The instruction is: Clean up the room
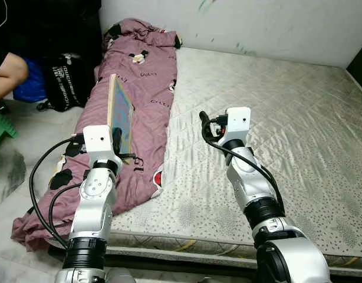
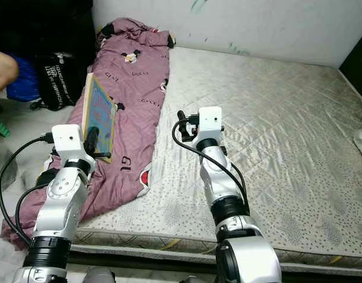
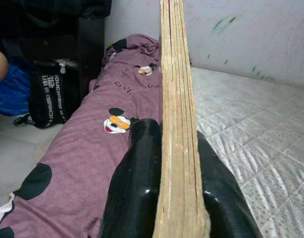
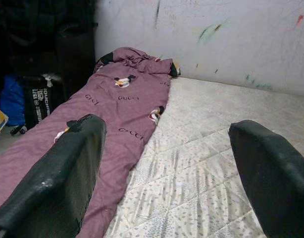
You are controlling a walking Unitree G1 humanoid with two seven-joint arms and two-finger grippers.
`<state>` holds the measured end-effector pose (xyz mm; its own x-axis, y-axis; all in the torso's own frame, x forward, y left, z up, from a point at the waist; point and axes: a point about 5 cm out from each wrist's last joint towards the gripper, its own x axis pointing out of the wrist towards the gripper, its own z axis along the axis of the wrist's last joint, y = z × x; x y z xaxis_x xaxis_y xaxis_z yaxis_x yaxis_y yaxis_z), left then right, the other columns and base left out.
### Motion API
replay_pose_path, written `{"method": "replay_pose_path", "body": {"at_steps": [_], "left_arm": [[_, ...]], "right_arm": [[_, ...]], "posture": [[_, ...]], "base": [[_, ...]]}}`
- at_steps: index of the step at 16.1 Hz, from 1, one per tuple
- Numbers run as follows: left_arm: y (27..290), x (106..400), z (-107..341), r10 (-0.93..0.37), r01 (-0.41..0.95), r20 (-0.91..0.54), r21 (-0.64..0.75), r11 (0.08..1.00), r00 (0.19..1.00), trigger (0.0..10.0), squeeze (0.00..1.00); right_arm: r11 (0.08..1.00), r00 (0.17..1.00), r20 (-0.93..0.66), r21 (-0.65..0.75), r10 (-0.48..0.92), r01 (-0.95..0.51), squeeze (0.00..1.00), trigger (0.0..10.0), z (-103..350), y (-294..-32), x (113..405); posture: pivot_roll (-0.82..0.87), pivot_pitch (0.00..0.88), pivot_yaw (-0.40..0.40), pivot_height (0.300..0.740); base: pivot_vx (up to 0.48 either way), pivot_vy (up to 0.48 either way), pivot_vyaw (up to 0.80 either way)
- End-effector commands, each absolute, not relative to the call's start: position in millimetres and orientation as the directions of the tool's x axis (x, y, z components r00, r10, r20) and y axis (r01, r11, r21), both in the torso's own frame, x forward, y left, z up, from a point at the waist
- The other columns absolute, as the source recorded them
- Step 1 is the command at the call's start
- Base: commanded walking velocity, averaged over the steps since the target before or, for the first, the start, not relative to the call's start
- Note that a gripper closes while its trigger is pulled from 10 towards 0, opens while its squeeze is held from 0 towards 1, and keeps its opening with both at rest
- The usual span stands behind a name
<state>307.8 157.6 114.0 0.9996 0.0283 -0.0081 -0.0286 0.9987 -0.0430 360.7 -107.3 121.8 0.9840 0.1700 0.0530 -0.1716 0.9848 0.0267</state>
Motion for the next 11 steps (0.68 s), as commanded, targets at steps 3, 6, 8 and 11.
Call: {"method": "replay_pose_path", "body": {"at_steps": [3, 6, 8, 11], "left_arm": [[154.1, 313.0, 125.5, 0.013, -0.011, 0.046, -0.048, 0.999, 0.999, 10.0, 0.0], [153.5, 313.1, 125.4, 0.011, -0.008, 0.045, -0.052, 0.999, 0.999, 10.0, 0.0], [153.5, 313.1, 125.2, 0.011, -0.008, 0.045, -0.055, 0.998, 0.999, 10.0, 0.0], [153.5, 313.2, 125.0, 0.013, -0.011, 0.044, -0.059, 0.998, 0.999, 10.0, 0.0]], "right_arm": [[0.986, 0.985, 0.043, 0.016, 0.167, -0.168, 0.0, 10.0, 124.1, -108.5, 364.4], [0.985, 0.985, 0.046, 0.017, 0.169, -0.17, 0.0, 10.0, 124.4, -108.5, 364.4], [0.985, 0.984, 0.047, 0.015, 0.172, -0.173, 0.0, 10.0, 124.5, -108.2, 364.5], [0.981, 0.981, 0.045, 0.01, 0.191, -0.192, 0.0, 10.0, 124.4, -105.8, 364.5]], "posture": [[0.06, 0.0, -0.093, 0.74], [0.06, 0.0, -0.092, 0.74], [0.06, 0.0, -0.092, 0.74], [0.06, 0.0, -0.094, 0.74]], "base": [[0.0, -0.189, -0.53], [0.0, -0.42, -0.69], [0.0, -0.48, -0.22], [0.0, -0.48, 0.0]]}}
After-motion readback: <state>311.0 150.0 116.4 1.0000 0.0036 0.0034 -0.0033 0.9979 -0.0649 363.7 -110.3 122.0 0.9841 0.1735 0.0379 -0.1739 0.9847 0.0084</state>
